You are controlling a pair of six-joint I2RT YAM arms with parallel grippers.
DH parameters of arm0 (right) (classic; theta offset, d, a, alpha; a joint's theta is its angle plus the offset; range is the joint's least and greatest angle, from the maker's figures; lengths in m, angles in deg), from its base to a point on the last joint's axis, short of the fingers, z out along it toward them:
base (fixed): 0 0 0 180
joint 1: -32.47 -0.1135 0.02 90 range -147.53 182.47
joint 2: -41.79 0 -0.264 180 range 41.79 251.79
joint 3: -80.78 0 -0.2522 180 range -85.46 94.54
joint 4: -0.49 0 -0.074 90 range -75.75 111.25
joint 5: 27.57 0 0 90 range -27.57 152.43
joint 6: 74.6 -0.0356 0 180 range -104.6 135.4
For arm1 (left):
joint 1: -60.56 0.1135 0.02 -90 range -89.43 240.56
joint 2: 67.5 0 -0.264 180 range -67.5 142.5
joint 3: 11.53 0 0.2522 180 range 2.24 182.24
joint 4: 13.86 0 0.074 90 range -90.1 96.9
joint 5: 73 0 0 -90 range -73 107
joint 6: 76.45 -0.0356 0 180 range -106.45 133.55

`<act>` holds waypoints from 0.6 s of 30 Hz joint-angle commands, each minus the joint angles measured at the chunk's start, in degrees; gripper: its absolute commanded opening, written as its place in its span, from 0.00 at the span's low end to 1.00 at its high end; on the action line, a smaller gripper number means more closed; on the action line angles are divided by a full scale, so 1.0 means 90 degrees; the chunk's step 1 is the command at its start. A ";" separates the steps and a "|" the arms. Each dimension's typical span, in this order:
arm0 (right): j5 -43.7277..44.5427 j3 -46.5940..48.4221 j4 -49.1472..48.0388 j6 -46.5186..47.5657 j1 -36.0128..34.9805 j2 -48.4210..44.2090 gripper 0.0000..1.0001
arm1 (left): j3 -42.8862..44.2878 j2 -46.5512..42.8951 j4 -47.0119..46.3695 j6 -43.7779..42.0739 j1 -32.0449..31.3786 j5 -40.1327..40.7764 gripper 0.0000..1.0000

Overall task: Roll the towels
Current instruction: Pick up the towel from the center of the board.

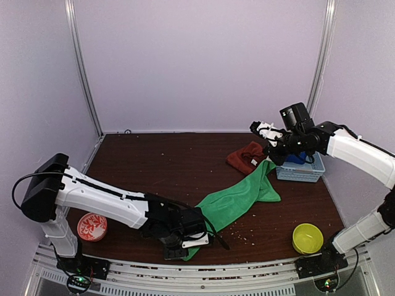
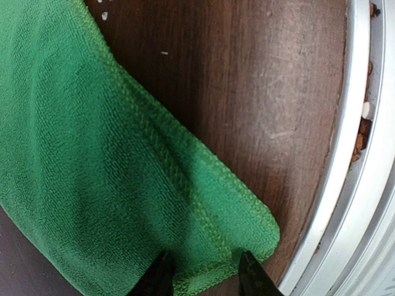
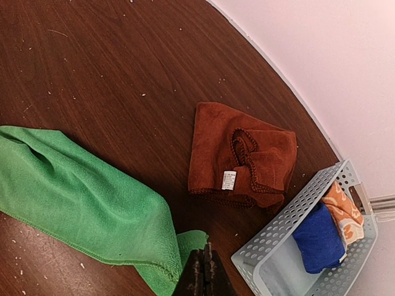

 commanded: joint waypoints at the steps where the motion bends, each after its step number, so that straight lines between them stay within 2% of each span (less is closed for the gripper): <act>1: -0.0044 0.0001 -0.0119 -0.0066 0.0038 0.0038 0.00 | -0.0081 0.0150 -0.0148 -0.0149 -0.0018 0.0184 0.36; 4: -0.0047 -0.0028 -0.0118 -0.0070 0.0038 0.0016 0.00 | -0.0083 0.0206 -0.0163 -0.0169 -0.0035 0.0352 0.32; 14: 0.0001 -0.0029 -0.0064 -0.0062 0.0043 -0.0055 0.00 | 0.0166 -0.0424 -0.0019 -0.0058 -0.0030 0.0706 0.01; 18: 0.0002 -0.0006 -0.0064 -0.0061 0.0038 -0.0029 0.00 | 0.0242 -0.0719 0.0048 -0.0003 0.0053 0.0831 0.00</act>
